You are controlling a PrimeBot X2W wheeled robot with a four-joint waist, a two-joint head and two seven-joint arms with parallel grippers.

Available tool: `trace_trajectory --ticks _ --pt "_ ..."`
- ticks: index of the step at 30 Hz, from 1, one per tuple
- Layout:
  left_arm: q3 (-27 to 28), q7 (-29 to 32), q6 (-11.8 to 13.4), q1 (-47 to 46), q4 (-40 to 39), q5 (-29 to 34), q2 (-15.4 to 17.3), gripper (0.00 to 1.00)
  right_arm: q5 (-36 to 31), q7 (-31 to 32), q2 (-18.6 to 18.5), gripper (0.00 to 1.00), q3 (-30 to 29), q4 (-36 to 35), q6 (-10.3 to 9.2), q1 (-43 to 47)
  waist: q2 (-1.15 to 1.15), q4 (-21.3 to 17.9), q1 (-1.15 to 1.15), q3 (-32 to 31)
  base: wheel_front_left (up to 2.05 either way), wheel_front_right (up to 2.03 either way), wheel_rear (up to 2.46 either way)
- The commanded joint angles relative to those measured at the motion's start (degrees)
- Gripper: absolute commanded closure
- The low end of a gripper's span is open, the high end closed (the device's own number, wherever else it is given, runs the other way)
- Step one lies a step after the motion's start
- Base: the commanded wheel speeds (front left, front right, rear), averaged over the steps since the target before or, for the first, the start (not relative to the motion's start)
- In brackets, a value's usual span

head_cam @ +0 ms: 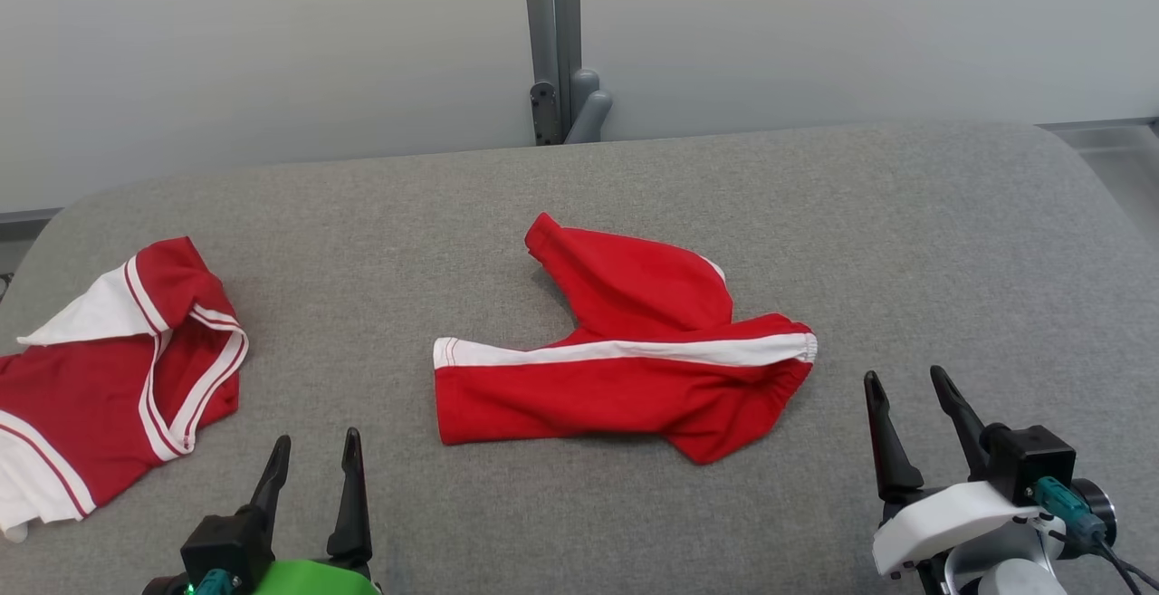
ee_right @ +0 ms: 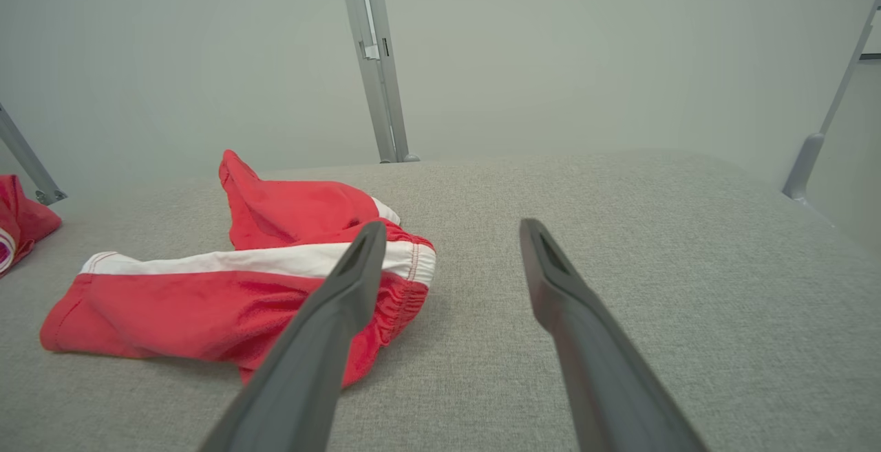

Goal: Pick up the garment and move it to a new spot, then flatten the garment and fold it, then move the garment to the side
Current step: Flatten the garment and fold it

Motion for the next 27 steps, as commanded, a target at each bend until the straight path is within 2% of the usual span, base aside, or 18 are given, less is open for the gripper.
trace_trajectory --ticks 1,10,21,27 --pt "0.3 0.0 0.0 1.0 -0.2 0.6 0.2 0.00 0.0 0.0 0.0 0.00 -0.3 -0.3 -0.06 0.8 0.00 0.2 0.00 0.0 0.00 0.00 0.00" --pt "-0.8 0.0 -0.3 0.7 0.0 1.2 0.2 0.00 -0.1 0.0 0.2 0.00 -0.4 -0.2 -0.06 0.6 0.00 0.4 0.00 1.3 0.00 0.00 0.00" --pt "-6.1 0.0 -2.8 -10.1 4.7 -7.3 0.2 0.00 1.9 0.0 -0.5 0.00 0.5 0.4 -0.06 -5.1 0.00 -0.2 0.00 10.5 0.00 0.00 0.00" --pt "-8.8 0.0 -3.2 -16.8 9.0 -11.7 0.2 0.00 8.6 0.0 -1.1 0.00 3.6 2.0 -0.06 -9.0 0.00 -1.2 0.00 14.1 0.00 0.00 0.00"
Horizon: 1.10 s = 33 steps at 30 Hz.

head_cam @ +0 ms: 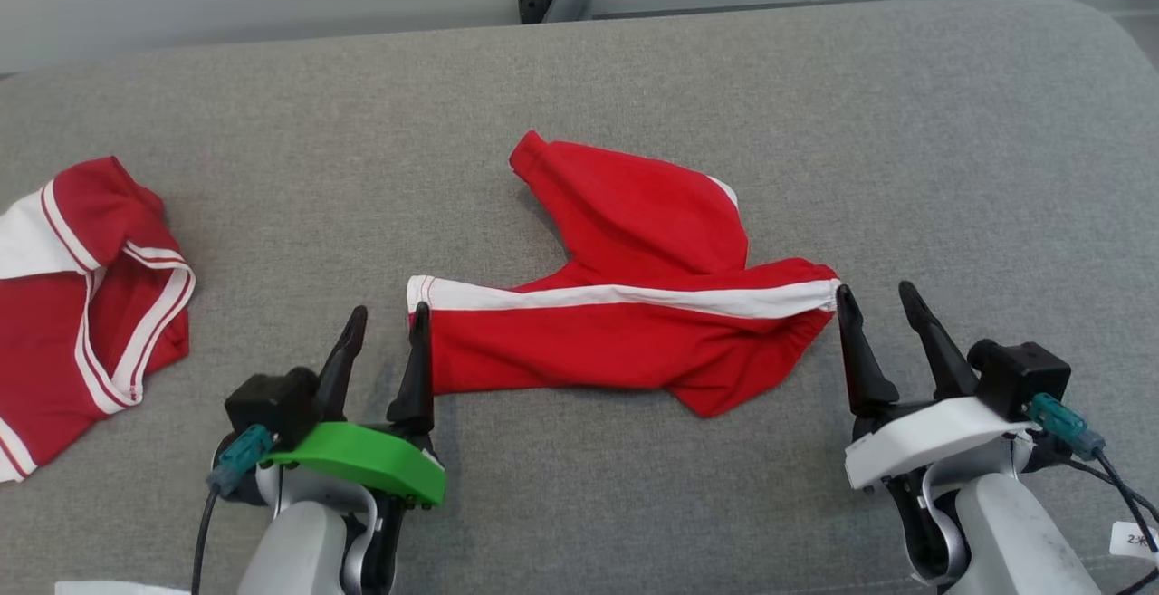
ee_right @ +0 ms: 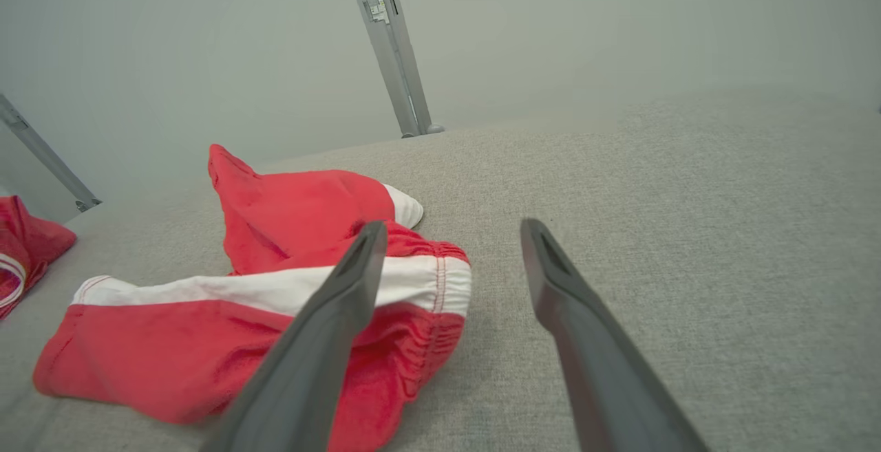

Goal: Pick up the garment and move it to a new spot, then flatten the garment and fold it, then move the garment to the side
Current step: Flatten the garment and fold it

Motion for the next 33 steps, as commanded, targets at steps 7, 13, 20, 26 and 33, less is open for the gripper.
trace_trajectory --ticks 7,13,20,26,33 --pt "-3.2 0.0 -0.3 -5.1 3.4 -4.2 1.0 0.00 9.3 0.0 -2.5 0.00 3.5 2.8 -0.04 -3.5 0.00 -0.9 0.00 4.8 0.00 0.00 0.00" --pt "-4.6 0.0 -0.3 -7.4 5.4 -8.4 2.2 0.00 13.2 0.0 -4.1 0.00 5.6 3.6 -0.04 -4.4 0.00 -1.2 0.00 5.9 0.00 0.00 0.00" --pt "-7.3 0.0 -0.3 -9.7 6.9 -16.1 4.7 0.00 14.5 0.0 -4.9 0.00 7.0 3.3 -0.04 -5.6 0.00 -2.2 0.00 7.6 0.00 0.00 0.00" --pt "-9.6 0.0 -0.3 -11.2 9.3 -20.5 6.4 0.00 14.4 0.0 -4.8 0.00 7.1 2.9 -0.04 -5.9 0.00 -2.6 0.00 8.4 0.00 0.00 0.00" --pt "-12.5 0.0 -0.3 -12.6 9.4 -24.9 7.7 0.00 14.0 0.0 -4.6 0.00 7.3 2.5 -0.04 -6.0 0.00 -3.0 0.00 8.9 0.00 0.00 0.00"
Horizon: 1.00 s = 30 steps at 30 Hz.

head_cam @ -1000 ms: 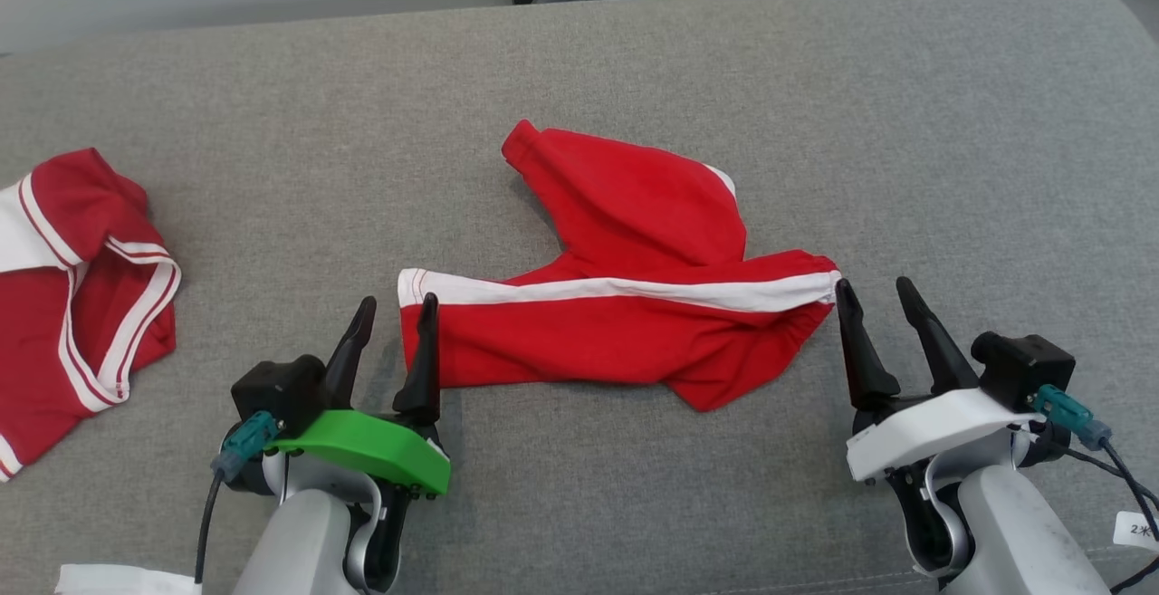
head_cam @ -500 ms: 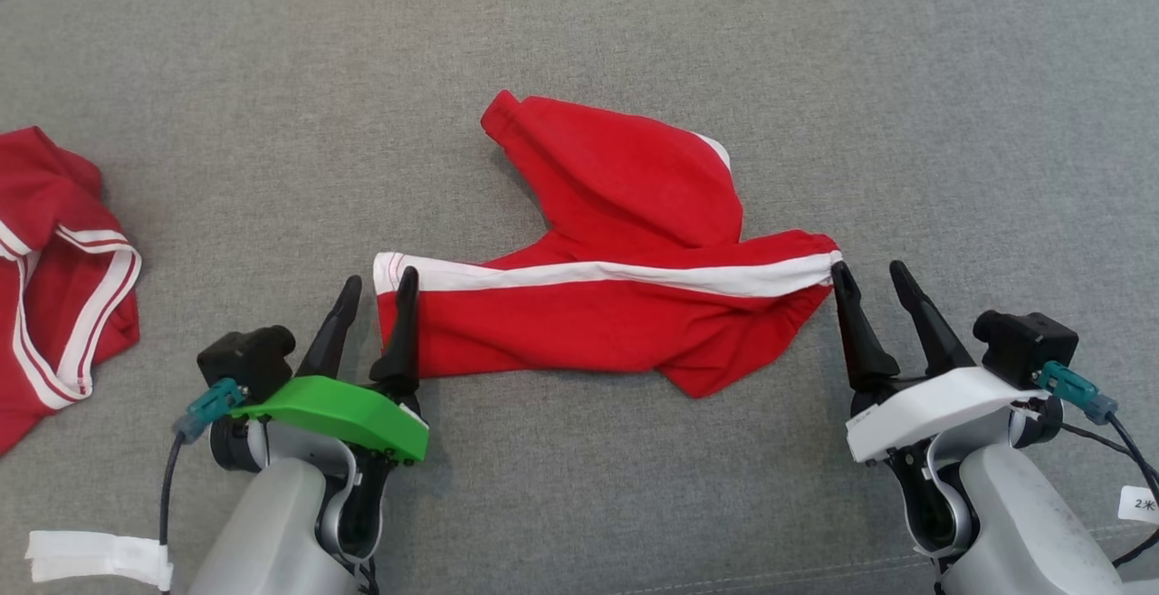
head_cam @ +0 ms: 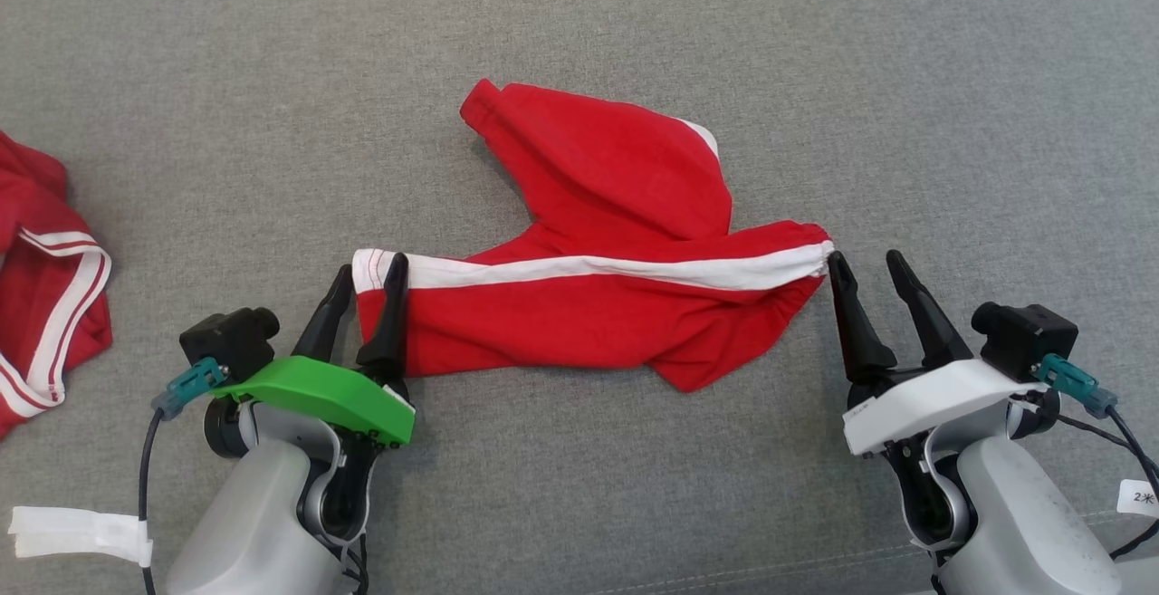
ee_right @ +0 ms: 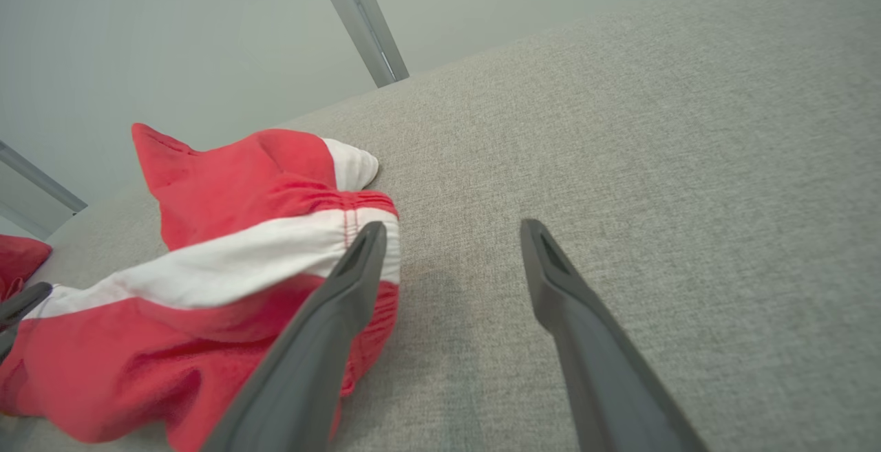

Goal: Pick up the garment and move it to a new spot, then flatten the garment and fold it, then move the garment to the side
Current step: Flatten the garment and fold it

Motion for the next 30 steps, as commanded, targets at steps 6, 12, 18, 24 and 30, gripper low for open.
trace_trajectory --ticks 6,12,18,24,30 --pt "-1.7 0.0 -0.3 -0.7 -1.2 -1.8 1.2 1.00 -0.5 0.0 0.2 0.00 -0.1 0.0 -0.02 -0.2 0.00 -0.1 0.00 0.1 0.00 0.00 0.00" --pt "-1.5 0.0 -0.3 0.3 -3.0 -0.7 1.8 1.00 0.7 0.0 0.4 0.00 0.3 -0.4 -0.02 -0.2 0.00 0.4 0.00 0.0 0.00 0.00 0.00" --pt "0.5 0.0 -0.3 1.8 -4.1 2.0 1.8 1.00 4.1 0.0 0.5 0.00 1.1 -0.8 -0.02 -0.4 0.00 1.2 0.00 -0.1 0.00 0.00 0.00" --pt "0.7 0.0 -0.3 2.3 -4.0 3.4 1.3 1.00 8.4 0.0 -1.0 0.00 4.8 -2.2 -0.02 -0.9 0.00 2.0 0.00 0.0 0.00 0.00 0.00" --pt "0.7 0.0 -0.3 2.3 -4.1 3.8 1.1 1.00 12.6 0.0 -1.5 0.00 5.9 -1.7 -0.02 -1.9 0.00 2.3 0.00 0.2 0.00 0.00 0.00"
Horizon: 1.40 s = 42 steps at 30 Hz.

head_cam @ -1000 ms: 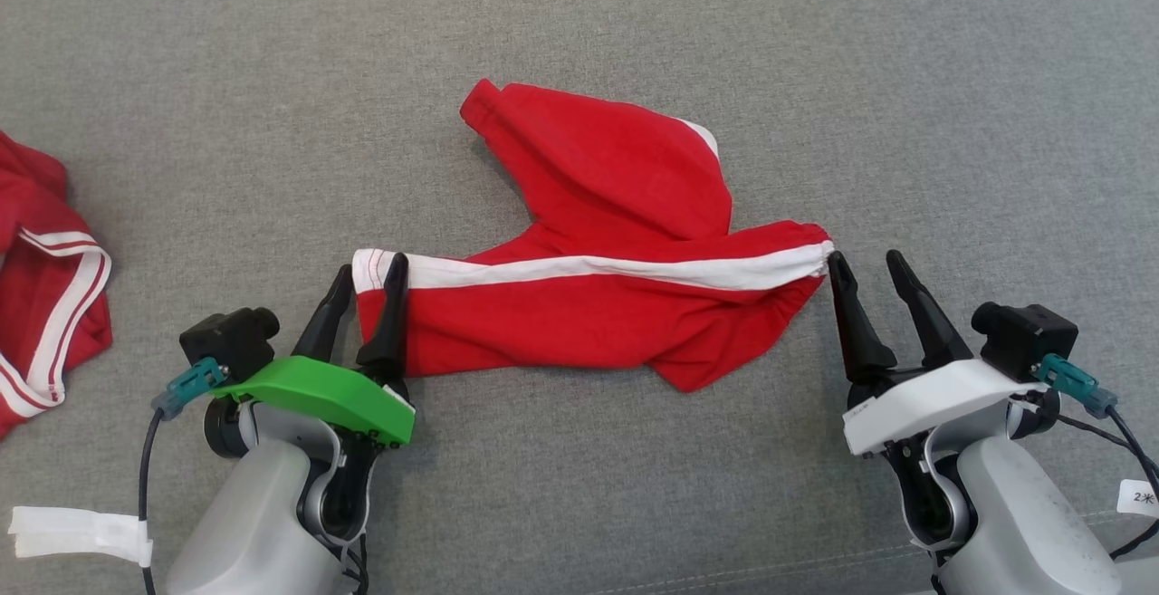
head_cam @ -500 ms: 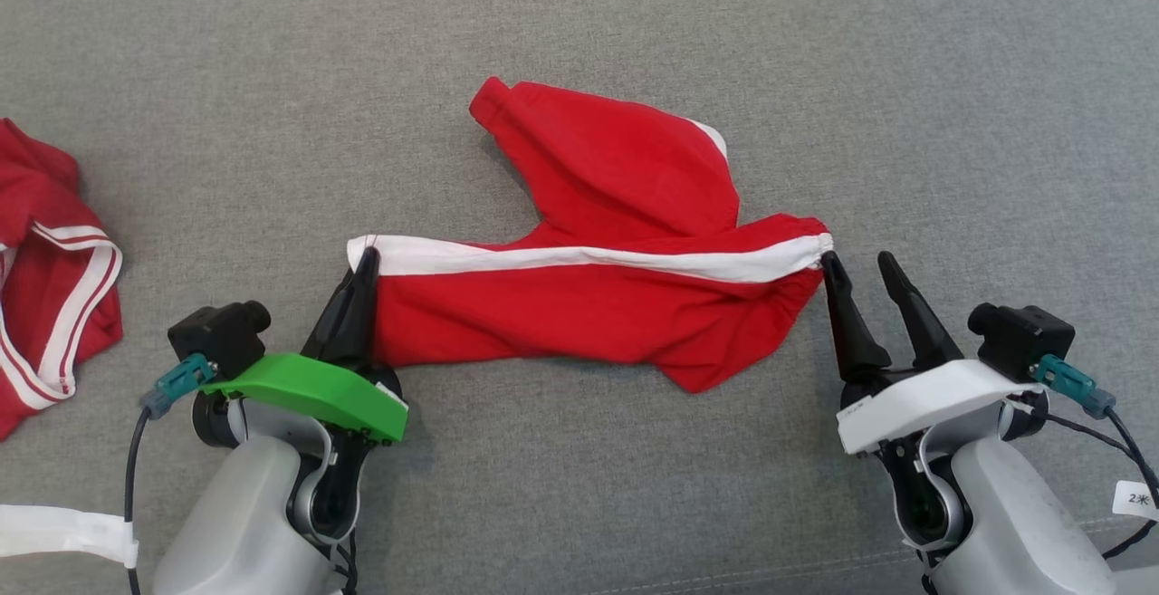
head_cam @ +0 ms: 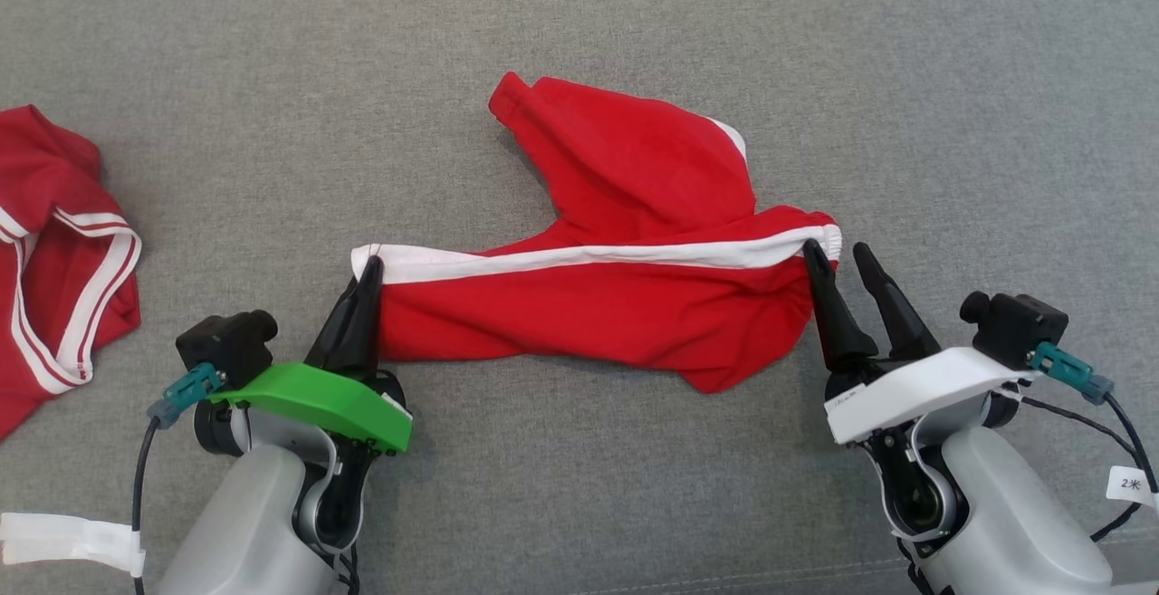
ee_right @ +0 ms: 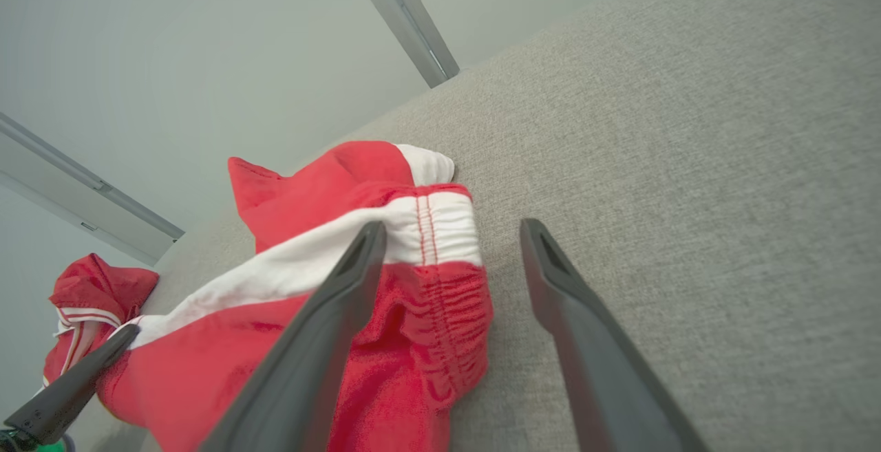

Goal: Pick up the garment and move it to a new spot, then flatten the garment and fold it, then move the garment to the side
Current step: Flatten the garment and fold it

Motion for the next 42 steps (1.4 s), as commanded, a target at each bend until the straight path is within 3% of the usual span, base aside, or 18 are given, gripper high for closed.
trace_trajectory --ticks 1,6,7,9,10,11,12,22,31,37,42 --pt "0.0 0.0 -0.3 0.4 0.0 0.7 -0.1 1.00 1.4 0.0 -0.2 0.00 0.3 0.1 -0.02 -0.9 0.00 0.1 0.00 0.1 0.00 0.00 0.00" --pt "-0.3 0.0 -0.3 0.3 0.0 1.0 -0.2 1.00 6.3 0.0 -1.0 0.00 1.5 0.4 -0.02 -1.9 0.00 0.5 0.00 0.2 0.00 0.00 0.00" --pt "-0.4 0.0 -0.3 0.3 0.1 1.0 -0.2 1.00 6.7 0.0 -1.2 0.10 1.8 0.6 -0.02 -2.0 0.00 0.5 0.00 0.3 0.00 0.00 0.00" --pt "-0.5 0.0 -0.3 0.2 0.1 1.2 -0.2 1.00 7.4 0.0 -1.6 0.52 2.1 0.8 -0.02 -2.3 0.00 0.7 0.00 0.2 0.00 0.00 0.00" --pt "-0.5 0.0 -0.3 0.2 0.1 1.2 -0.1 1.00 7.7 0.0 -1.7 0.60 2.2 0.8 -0.02 -2.4 0.00 0.8 0.00 0.2 0.00 0.00 0.00" --pt "-0.6 0.0 -0.3 0.3 0.2 1.3 -0.1 1.00 7.8 0.0 -1.8 0.86 2.3 0.9 -0.02 -2.4 0.00 0.8 0.00 0.1 0.00 0.00 0.00" --pt "-0.6 0.0 -0.3 0.4 0.2 1.4 -0.1 1.00 7.9 0.0 -1.9 1.00 2.7 1.2 -0.02 -2.2 0.00 0.9 0.00 0.0 0.00 0.00 0.00" --pt "-0.7 0.0 -0.3 1.1 0.3 1.2 0.1 1.00 9.4 0.0 -2.8 1.00 4.4 2.2 -0.02 -2.1 0.00 1.2 0.00 -0.9 0.00 0.00 0.00" --pt "-1.7 0.0 -0.3 -0.8 -4.8 2.4 1.4 1.00 6.3 0.0 -2.3 1.00 0.5 -5.1 -0.01 -3.5 0.00 0.8 0.00 -5.4 0.00 0.00 0.00" --pt "-6.2 0.0 -0.3 -11.6 -9.5 3.5 7.7 1.00 4.3 0.0 -5.7 1.00 -1.3 -7.7 -0.01 -12.2 0.00 1.2 0.00 -9.9 0.00 0.00 0.00" --pt "-9.9 2.4 -0.2 -25.5 -8.8 1.5 13.2 1.00 1.7 0.0 -9.1 1.00 0.0 -4.0 -0.01 -25.2 0.00 1.1 0.00 -8.8 0.00 0.00 0.00"
